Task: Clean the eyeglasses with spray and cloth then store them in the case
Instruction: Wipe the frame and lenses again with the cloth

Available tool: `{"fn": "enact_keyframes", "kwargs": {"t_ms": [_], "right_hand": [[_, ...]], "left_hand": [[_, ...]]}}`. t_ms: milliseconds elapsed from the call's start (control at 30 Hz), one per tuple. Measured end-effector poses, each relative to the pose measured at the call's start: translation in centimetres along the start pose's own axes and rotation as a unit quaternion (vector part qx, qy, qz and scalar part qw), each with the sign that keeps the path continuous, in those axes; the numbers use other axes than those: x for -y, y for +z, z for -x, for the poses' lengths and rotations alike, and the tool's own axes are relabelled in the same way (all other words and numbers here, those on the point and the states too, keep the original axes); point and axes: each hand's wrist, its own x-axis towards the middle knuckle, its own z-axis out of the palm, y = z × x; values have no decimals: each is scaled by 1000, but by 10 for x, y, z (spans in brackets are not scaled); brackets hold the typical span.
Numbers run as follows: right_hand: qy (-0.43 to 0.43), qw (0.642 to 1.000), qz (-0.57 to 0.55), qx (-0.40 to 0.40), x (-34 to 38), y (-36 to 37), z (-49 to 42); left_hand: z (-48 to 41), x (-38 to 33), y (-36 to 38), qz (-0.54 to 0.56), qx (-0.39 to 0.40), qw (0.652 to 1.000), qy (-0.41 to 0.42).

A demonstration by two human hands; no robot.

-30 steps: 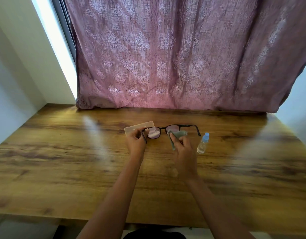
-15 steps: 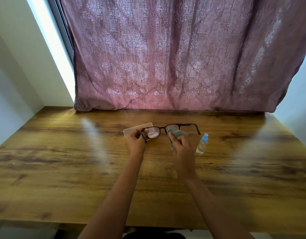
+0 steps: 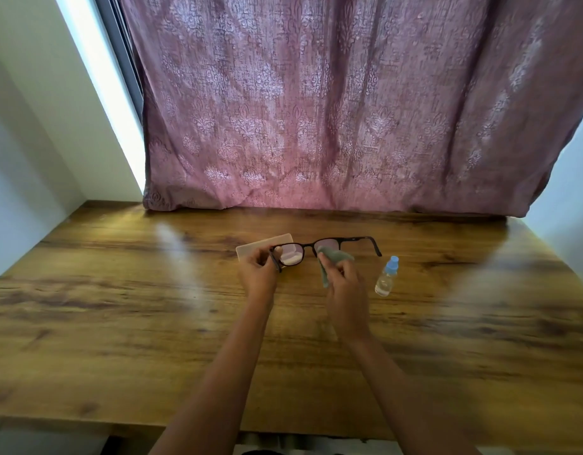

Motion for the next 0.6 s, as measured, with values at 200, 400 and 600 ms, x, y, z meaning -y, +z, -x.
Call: {"fn": "enact_keyframes", "kwargs": {"t_ms": [200, 400, 600], "right_hand": [[39, 999, -19, -29, -13, -6, -8], [38, 996, -70, -28, 9, 5, -24], [92, 988, -110, -51, 2, 2, -9]], "left_hand": [[-1, 1, -1, 0, 6, 1000, -11], [1, 0, 0, 7, 9, 1000, -6], [0, 3, -3, -2, -9, 1000, -7]]}}
